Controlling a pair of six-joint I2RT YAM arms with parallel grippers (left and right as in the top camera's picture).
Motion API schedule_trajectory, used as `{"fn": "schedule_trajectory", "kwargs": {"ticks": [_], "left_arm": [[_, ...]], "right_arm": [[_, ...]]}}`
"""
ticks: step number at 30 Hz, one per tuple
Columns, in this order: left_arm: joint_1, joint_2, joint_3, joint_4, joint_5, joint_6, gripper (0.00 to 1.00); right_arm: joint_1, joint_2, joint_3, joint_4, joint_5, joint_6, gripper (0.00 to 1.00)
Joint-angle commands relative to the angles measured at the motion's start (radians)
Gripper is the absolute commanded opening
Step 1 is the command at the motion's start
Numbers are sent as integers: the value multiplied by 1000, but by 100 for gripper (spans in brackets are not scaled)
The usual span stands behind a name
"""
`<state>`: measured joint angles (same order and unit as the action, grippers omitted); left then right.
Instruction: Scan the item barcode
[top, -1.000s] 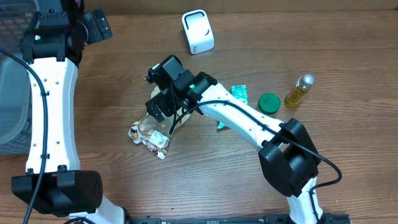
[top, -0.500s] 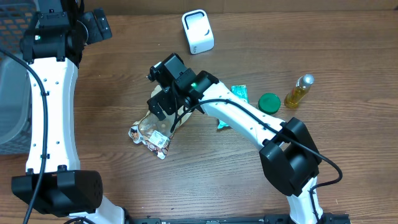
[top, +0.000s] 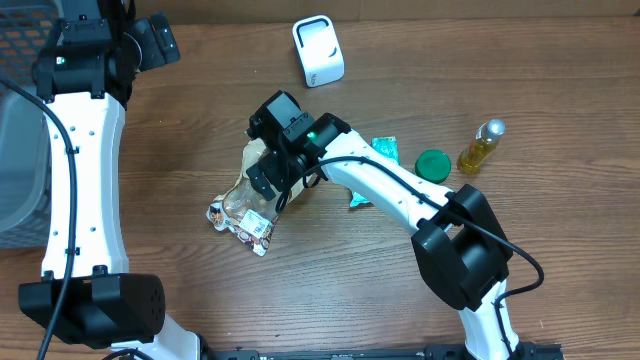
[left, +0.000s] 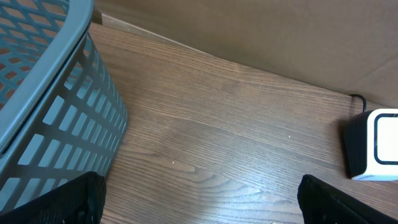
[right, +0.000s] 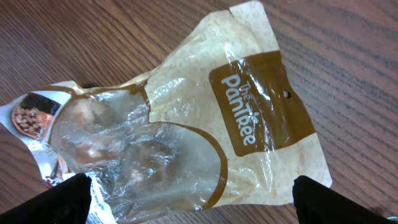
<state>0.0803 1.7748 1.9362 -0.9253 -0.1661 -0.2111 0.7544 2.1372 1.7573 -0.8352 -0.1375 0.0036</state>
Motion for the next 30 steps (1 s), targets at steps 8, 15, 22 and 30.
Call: {"fn": "schedule_trajectory", "kwargs": {"ticks": [8, 15, 22, 30], "left_arm": [[5, 3, 9, 1, -9, -14, 99], [5, 3, 9, 1, -9, -14, 100], [5, 3, 9, 1, -9, -13, 100], [5, 3, 9, 1, -9, -13, 99]], "right_arm": [[-4, 8, -5, -2, 9, -5, 100], [-4, 8, -5, -20, 10, -5, 100], [-4, 8, -5, -21, 10, -5, 100], [-4, 8, -5, -27, 9, -5, 100]]}}
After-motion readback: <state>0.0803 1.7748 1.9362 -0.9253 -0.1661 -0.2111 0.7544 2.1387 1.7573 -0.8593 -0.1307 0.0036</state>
